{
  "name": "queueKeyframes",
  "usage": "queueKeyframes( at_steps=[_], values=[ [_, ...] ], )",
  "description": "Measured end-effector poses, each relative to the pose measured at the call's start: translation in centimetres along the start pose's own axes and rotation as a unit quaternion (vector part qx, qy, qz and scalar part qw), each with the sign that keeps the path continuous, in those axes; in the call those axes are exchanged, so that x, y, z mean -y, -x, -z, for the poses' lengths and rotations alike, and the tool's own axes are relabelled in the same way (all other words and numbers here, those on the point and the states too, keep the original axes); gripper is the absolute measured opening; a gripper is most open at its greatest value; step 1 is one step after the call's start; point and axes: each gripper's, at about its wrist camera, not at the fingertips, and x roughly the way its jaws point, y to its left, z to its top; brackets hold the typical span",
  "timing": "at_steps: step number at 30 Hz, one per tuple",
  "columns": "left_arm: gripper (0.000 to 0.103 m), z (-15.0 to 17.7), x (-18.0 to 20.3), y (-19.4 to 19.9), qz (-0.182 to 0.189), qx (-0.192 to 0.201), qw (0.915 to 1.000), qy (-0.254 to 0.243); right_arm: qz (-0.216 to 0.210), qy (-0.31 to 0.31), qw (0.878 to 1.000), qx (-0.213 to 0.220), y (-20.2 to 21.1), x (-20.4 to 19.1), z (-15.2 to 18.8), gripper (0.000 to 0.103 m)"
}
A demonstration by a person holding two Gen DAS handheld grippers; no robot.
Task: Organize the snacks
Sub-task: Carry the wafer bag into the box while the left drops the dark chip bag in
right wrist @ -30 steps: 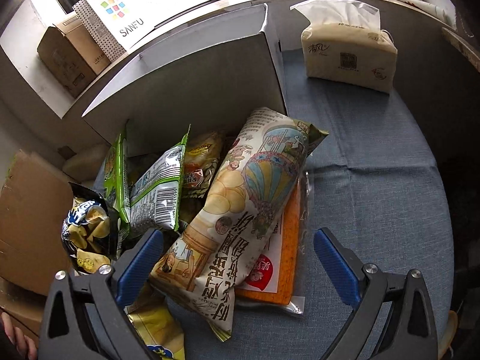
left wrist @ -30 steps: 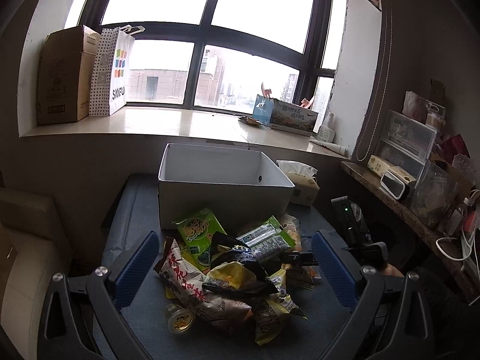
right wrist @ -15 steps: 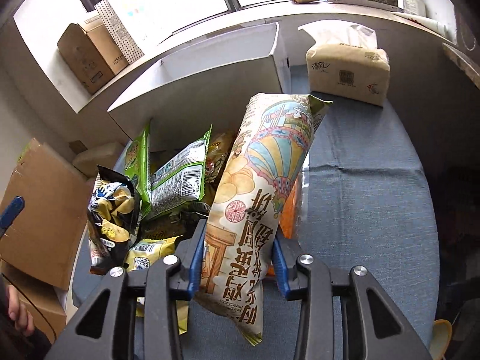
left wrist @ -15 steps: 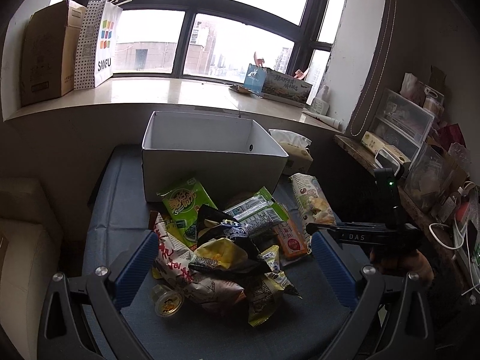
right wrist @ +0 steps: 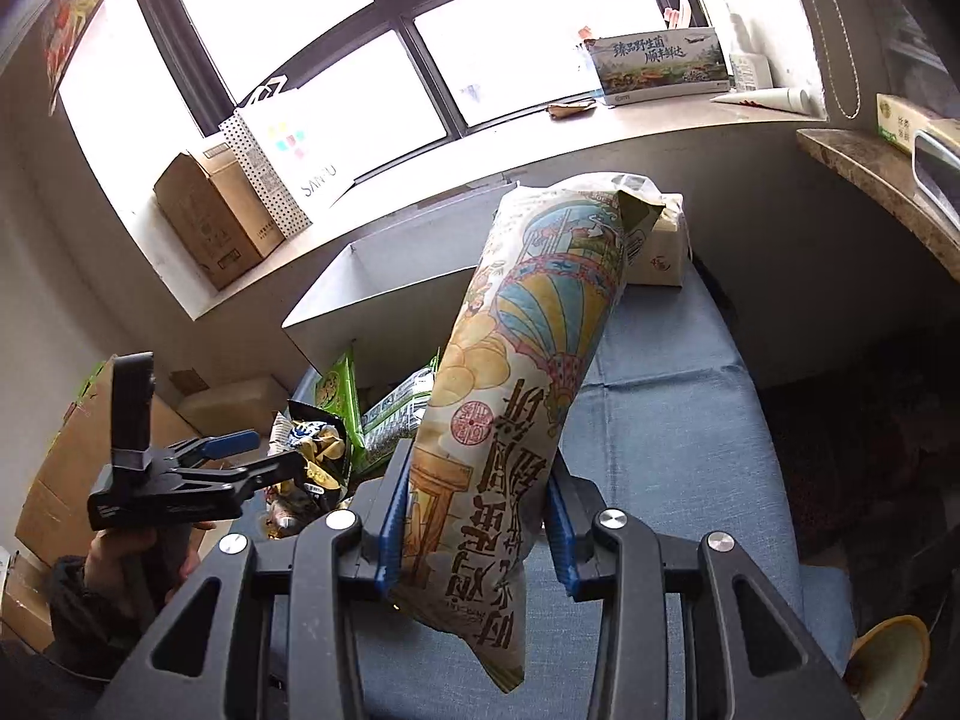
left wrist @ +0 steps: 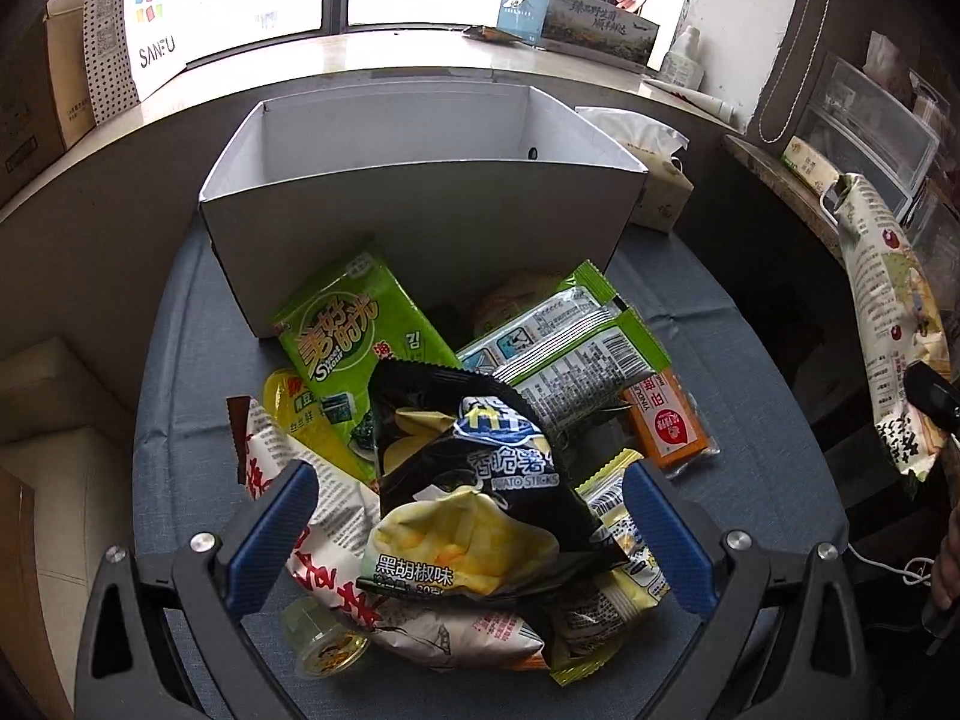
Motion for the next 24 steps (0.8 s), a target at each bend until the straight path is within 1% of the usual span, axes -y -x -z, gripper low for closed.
queueKeyframes(
  at_steps=[2,4,5,6,7,9,10,12,14,15,17,19,21,24],
  values=[
    [0.103,-0.2,0.1,-1.2,0.0,-0.013,0.9999,-0.006,-0.003,0.007,1.0,0.008,0.4,-0.4,-0.1,0.042],
    [0.102,-0.3,0.2,-2.2,-0.001,-0.017,0.9998,-0.014,-0.005,0.011,1.0,0.01,0.6,-0.6,-0.1,0.042],
    [0.089,-0.2,0.2,-2.5,-0.002,-0.014,0.9997,-0.02,-0.006,0.013,1.0,0.009,0.6,-0.7,-0.1,0.042],
    [0.079,-0.1,0.2,-2.6,0.0,-0.009,0.9997,-0.023,-0.006,0.016,1.0,0.008,0.6,-0.9,-0.1,0.042],
    [0.078,0.1,0.1,-2.5,-0.001,-0.002,0.9998,-0.021,-0.006,0.016,1.0,0.008,0.6,-1.0,0.0,0.042],
    [0.073,0.4,0.1,-1.9,0.004,0.005,0.9998,-0.02,-0.008,0.018,1.0,0.003,0.4,-1.1,0.1,0.042],
    [0.073,0.7,0.1,-1.2,0.012,0.016,0.9995,-0.022,-0.008,0.02,1.0,0.002,0.3,-1.2,0.2,0.042],
    [0.068,1.1,0.3,0.4,0.013,0.048,0.9984,-0.029,-0.009,0.022,1.0,-0.002,0.0,-1.4,0.3,0.042],
    [0.067,1.3,0.2,2.4,0.02,0.079,0.9964,-0.022,-0.01,0.023,1.0,-0.005,-0.4,-1.5,0.5,0.042],
    [0.066,1.2,0.0,3.4,0.028,0.095,0.9949,-0.02,-0.011,0.025,1.0,-0.007,-0.6,-1.7,0.5,0.042],
    [0.066,0.8,-0.1,5.4,0.03,0.13,0.9909,-0.019,-0.016,0.028,0.999,-0.01,-1.1,-2.0,0.6,0.042],
    [0.066,-0.1,-0.4,7.0,0.033,0.161,0.9862,-0.019,-0.018,0.039,0.999,-0.016,-2.0,-2.7,0.3,0.042],
    [0.066,-1.4,-0.7,8.1,0.029,0.184,0.9823,-0.021,-0.018,0.057,0.998,-0.018,-2.8,-3.6,-0.3,0.042],
    [0.066,-3.9,-1.2,9.0,0.018,0.213,0.9764,-0.03,-0.02,0.085,0.996,-0.006,-4.0,-5.0,-2.5,0.042]
  ],
)
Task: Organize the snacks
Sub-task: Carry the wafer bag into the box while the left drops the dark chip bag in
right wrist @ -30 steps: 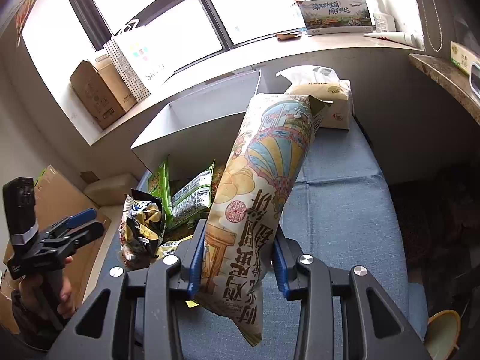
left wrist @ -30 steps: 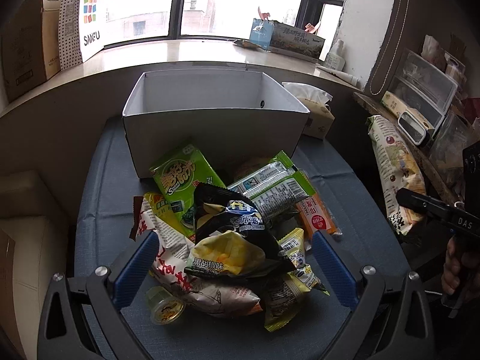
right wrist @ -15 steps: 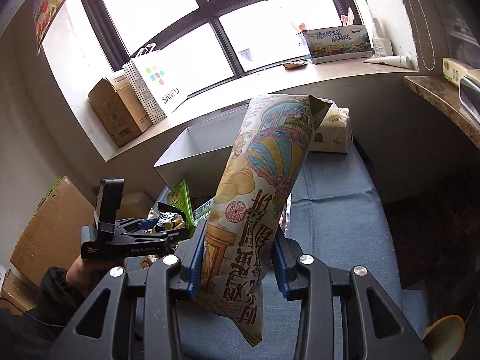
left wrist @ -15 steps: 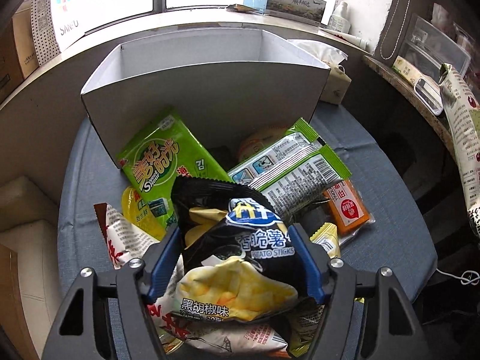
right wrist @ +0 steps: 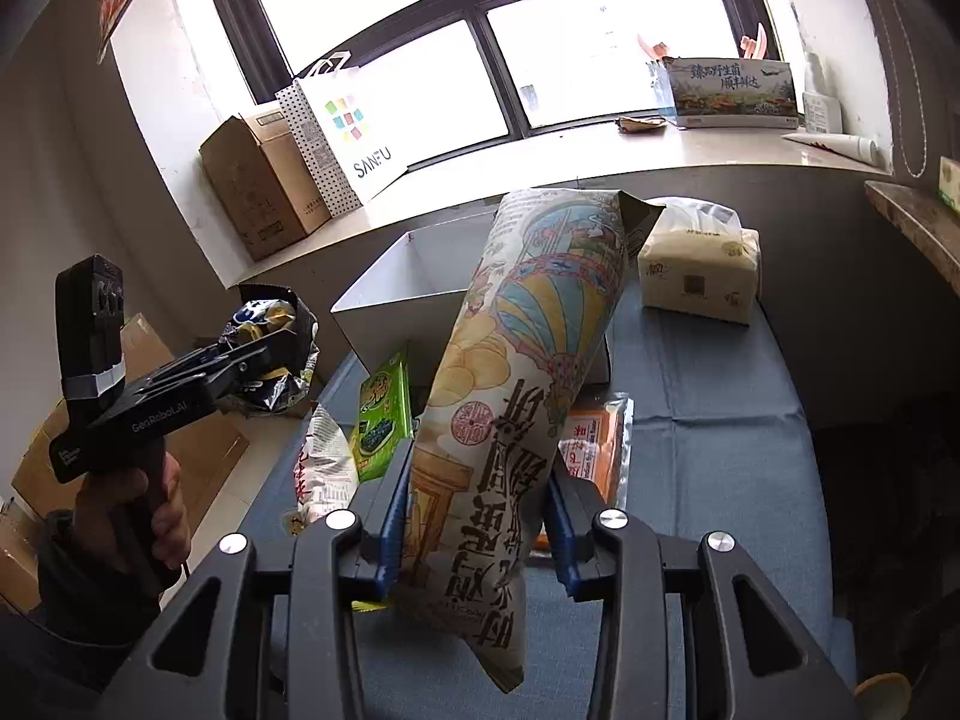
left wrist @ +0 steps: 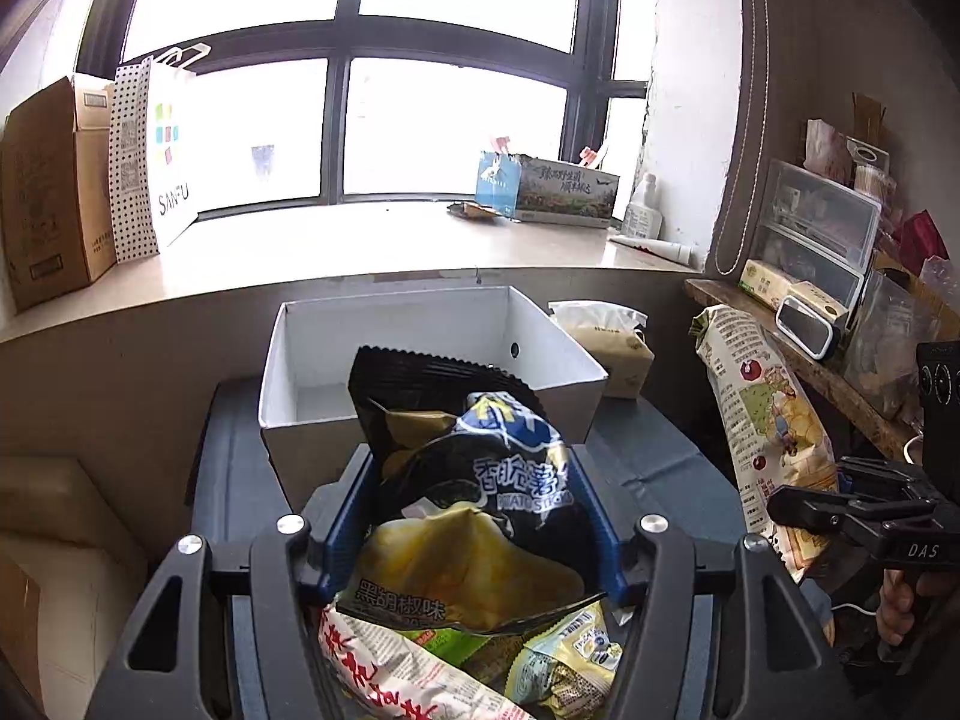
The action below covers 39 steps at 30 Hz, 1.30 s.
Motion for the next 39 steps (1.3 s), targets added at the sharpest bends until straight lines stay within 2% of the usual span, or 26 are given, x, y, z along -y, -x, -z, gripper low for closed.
queueKeyframes(
  at_steps=[4,7,13,18,23,25,26,27,29,34,39],
  values=[
    [0.066,-3.9,-1.2,-1.8,-0.004,0.01,0.9999,0.004,0.009,0.032,0.999,0.017,-1.8,-0.8,-4.5,0.042],
    [0.067,-6.3,-2.4,-3.7,0.015,0.021,0.9994,0.023,0.015,0.039,0.999,0.02,-3.9,-0.7,-8.1,0.042],
    [0.067,-10.1,-4.1,-9.7,-0.02,-0.008,0.9994,0.028,0.039,0.058,0.998,0.01,-9.6,0.7,-13.4,0.043],
    [0.067,-11.4,-6.2,-14.3,-0.044,-0.041,0.9973,0.042,0.078,0.063,0.995,-0.031,-14.9,2.6,-16.2,0.043],
    [0.07,-11.0,-7.0,-17.6,-0.06,-0.078,0.9944,0.039,0.099,0.064,0.992,-0.05,-18.1,3.7,-17.6,0.044],
    [0.077,-10.9,-7.4,-18.5,-0.059,-0.096,0.9923,0.053,0.112,0.063,0.991,-0.048,-18.9,3.9,-18.0,0.058],
    [0.086,-10.8,-7.6,-18.8,-0.061,-0.099,0.9914,0.06,0.117,0.059,0.99,-0.049,-19.2,4.1,-18.1,0.083],
    [0.096,-10.8,-7.8,-18.8,-0.066,-0.1,0.9907,0.064,0.122,0.051,0.99,-0.047,-19.4,4.4,-18.2,0.102],
    [0.103,-10.8,-7.9,-18.4,-0.071,-0.092,0.9912,0.063,0.117,0.033,0.991,-0.05,-19.4,4.8,-18.2,0.103],
    [0.103,-10.5,-7.9,-17.1,-0.074,-0.085,0.9921,0.055,0.106,0.023,0.994,-0.034,-18.1,5.1,-17.5,0.103],
    [0.103,-9.5,-6.3,-13.9,-0.087,-0.058,0.994,0.03,0.046,-0.013,0.999,-0.012,-15.4,5.4,-16.0,0.103]
  ],
)
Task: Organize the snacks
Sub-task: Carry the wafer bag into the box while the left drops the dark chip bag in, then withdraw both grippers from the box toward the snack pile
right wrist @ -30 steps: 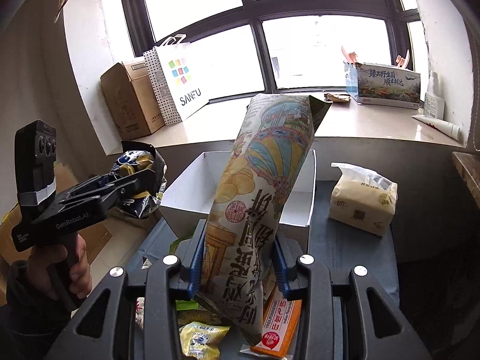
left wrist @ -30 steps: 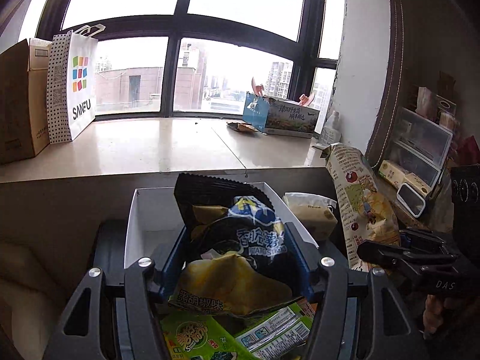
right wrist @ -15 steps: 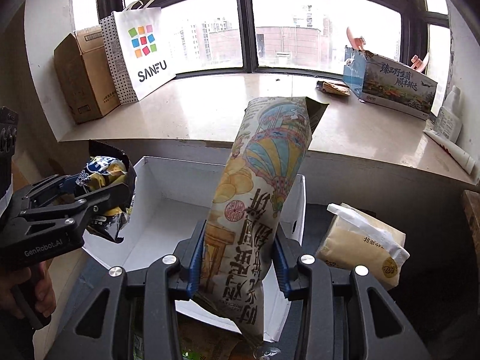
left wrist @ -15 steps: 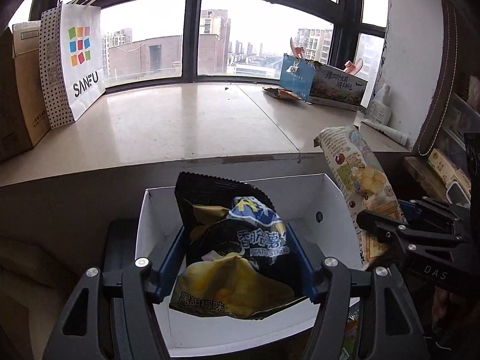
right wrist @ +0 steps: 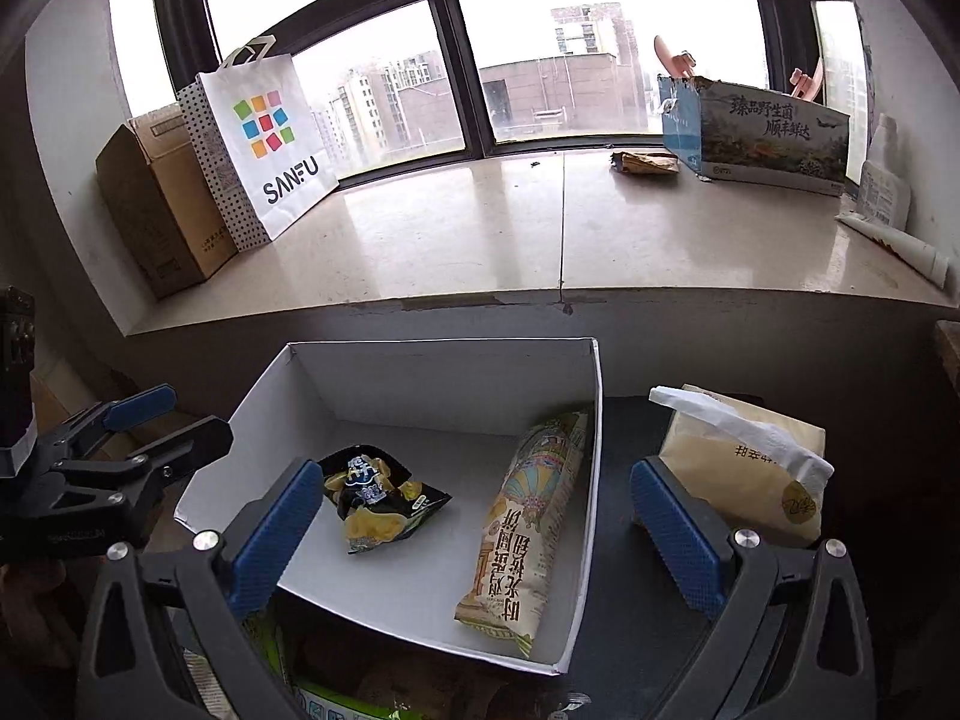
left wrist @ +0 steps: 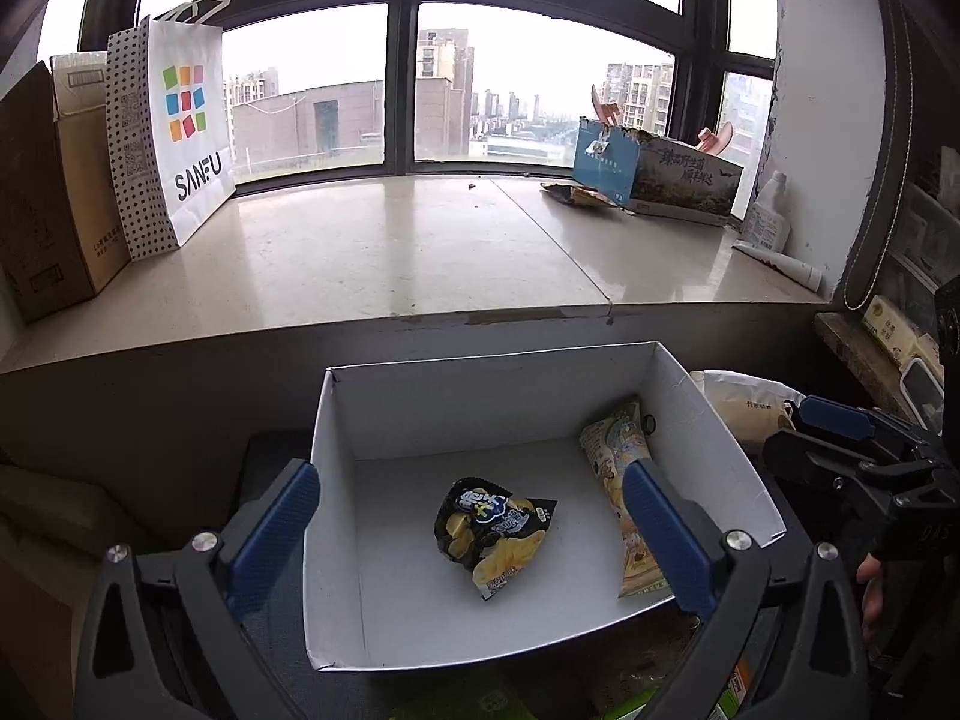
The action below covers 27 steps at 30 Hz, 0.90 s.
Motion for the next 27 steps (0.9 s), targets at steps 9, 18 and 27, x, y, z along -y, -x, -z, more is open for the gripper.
queueKeyframes(
  at_steps=[9,18,27],
  values=[
    [0.103,5.2,1.4,9.3,0.01,0.024,0.9994,0.023,-0.041,-0.001,0.994,0.097,9.4,-1.5,4.9,0.103],
    [0.103,12.1,2.0,16.0,0.031,0.027,0.9986,0.034,-0.009,0.045,0.99,0.131,17.6,-5.3,10.5,0.103],
    [0.103,18.7,1.8,19.9,0.045,0.016,0.9979,0.043,0.032,0.049,0.994,0.094,19.8,-7.4,15.8,0.103]
  ],
)
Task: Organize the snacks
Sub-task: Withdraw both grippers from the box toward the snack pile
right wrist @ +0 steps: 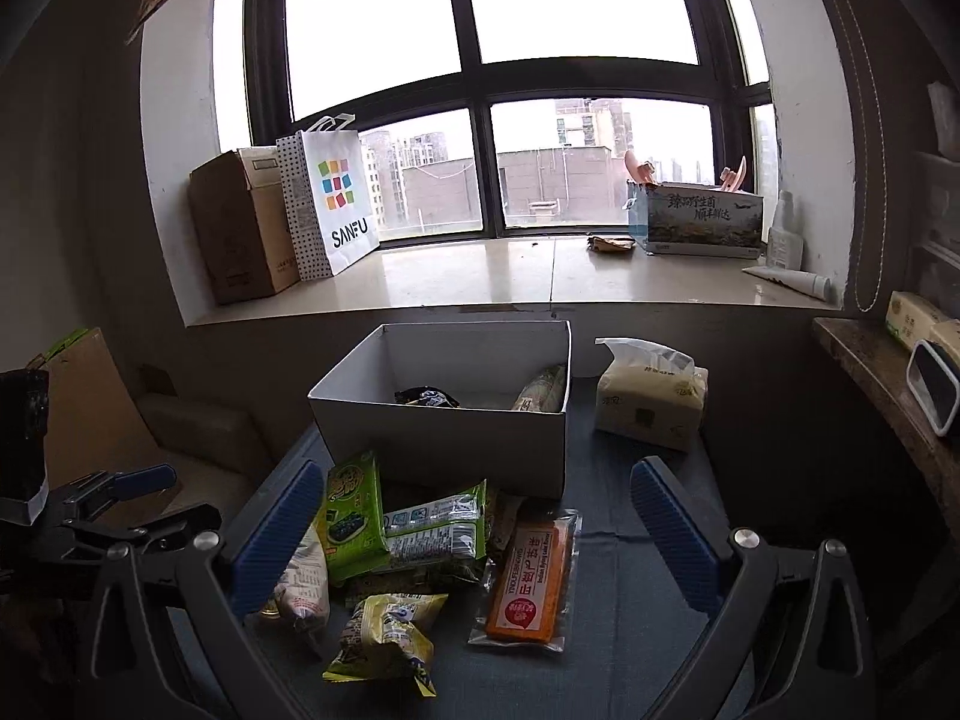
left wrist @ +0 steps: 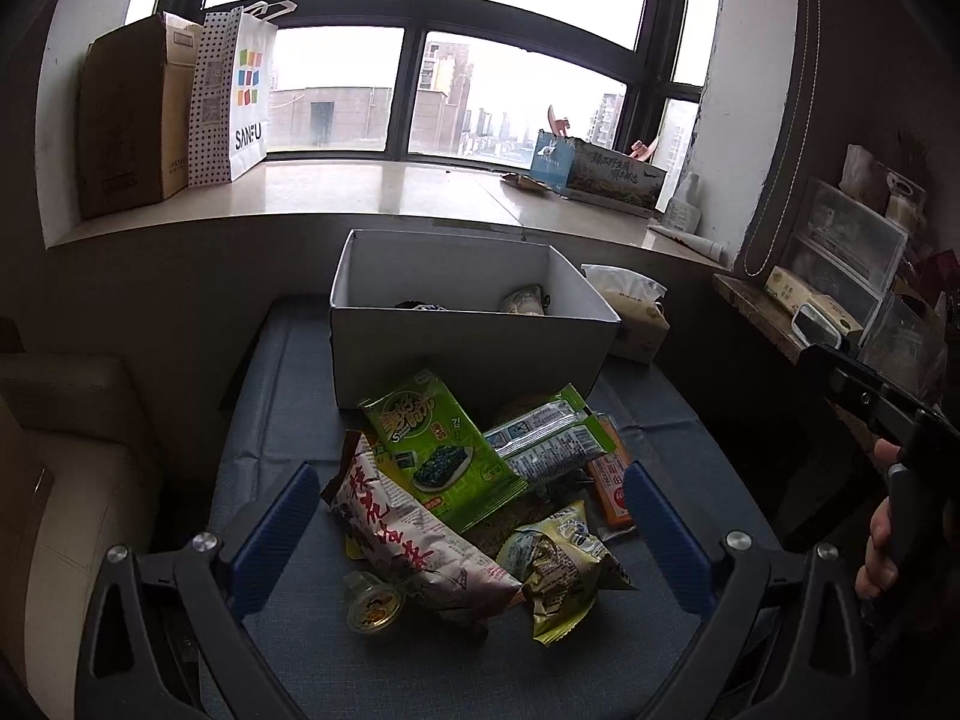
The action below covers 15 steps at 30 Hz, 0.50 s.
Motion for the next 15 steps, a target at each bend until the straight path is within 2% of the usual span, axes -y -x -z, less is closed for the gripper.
queueKeyframes(
  at_steps=[4,8,12,15],
  values=[
    [0.103,0.8,-1.3,0.8,0.001,0.002,1.0,0.008,-0.017,-0.004,0.999,-0.027,-0.2,0.4,2.2,0.103],
    [0.103,1.1,-2.5,0.5,0.009,-0.003,0.9997,0.023,-0.032,-0.003,0.997,-0.074,-2.0,0.6,4.4,0.103],
    [0.103,1.9,-3.4,-0.5,0.012,-0.015,0.9989,0.042,-0.072,-0.005,0.99,-0.123,-4.4,-0.2,5.8,0.103],
    [0.103,2.6,-4.1,-1.4,0.017,-0.03,0.9975,0.061,-0.083,0.018,0.983,-0.16,-6.6,-1.6,6.9,0.103]
  ],
)
